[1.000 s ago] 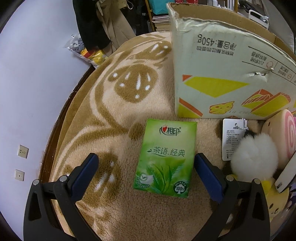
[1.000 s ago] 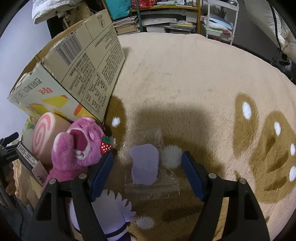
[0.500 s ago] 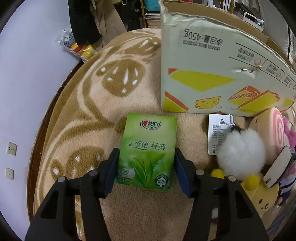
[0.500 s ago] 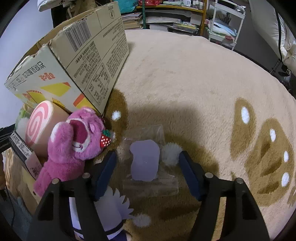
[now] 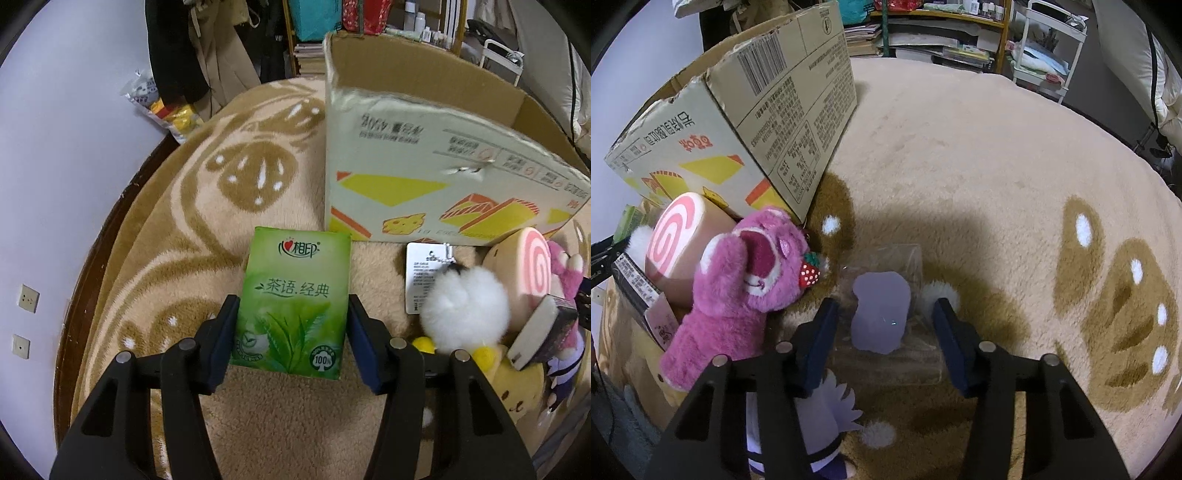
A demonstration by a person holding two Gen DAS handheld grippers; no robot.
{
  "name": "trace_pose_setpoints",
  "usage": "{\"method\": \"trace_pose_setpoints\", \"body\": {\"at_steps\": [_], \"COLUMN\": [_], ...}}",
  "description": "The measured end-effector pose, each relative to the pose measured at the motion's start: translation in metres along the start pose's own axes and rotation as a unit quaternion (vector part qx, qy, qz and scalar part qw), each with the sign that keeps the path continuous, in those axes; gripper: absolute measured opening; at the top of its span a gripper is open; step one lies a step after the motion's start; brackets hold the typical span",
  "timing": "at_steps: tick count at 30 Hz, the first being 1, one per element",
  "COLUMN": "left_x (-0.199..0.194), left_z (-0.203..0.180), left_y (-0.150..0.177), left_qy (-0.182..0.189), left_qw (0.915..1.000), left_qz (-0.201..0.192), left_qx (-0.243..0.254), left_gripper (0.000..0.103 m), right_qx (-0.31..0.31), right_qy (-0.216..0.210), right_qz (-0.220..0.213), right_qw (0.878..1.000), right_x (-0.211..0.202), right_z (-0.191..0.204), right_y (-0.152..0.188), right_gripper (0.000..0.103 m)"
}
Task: Organize soft objects
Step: 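Close left tool on green tissue pack while right tool grips clear tray, lift both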
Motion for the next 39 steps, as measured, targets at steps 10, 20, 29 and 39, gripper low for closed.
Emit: {"method": "trace_pose_setpoints", "body": {"at_steps": [10, 20, 29, 39], "left_x": [-0.030, -0.063, -0.101, -0.137], "left_z": [0.001, 0.005, 0.008, 0.000], "left_y": [-0.002, -0.004, -0.006, -0.006], "left_qy": [0.002, 0.005, 0.001, -0.015], "left_qw": [0.9993, 0.9956, 0.9884, 0.9790], "left_qz": [-0.037, -0.091, -0.148, -0.203], "left_qx": [-0.006, -0.021, -0.035, -0.013], "left_gripper": [0.055, 0.055, 0.055, 0.055], "right_qx": [0.006, 0.019, 0.010, -0.010], "right_qy": [-0.015, -0.027, -0.045, -0.061], "right_qz": [-0.023, -0.057, -0.129, -0.211], "right_qw": [1.000, 0.998, 0.991, 0.976], "right_x": [-0.018, -0.045, -0.086, -0.139], "right_z": [0.001, 0.002, 0.014, 0.039], "right_y": [-0.004, -0.007, -0.012, -0.019], "right_gripper": [0.056, 0.056, 0.056, 0.056]}}
Point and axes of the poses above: each gripper's, at about its wrist camera, not at the fingertips, and x roughly the way its jaws point, z to its left, y to its underside, the point moved 8 cm from there along x, roughly the way its jaws point
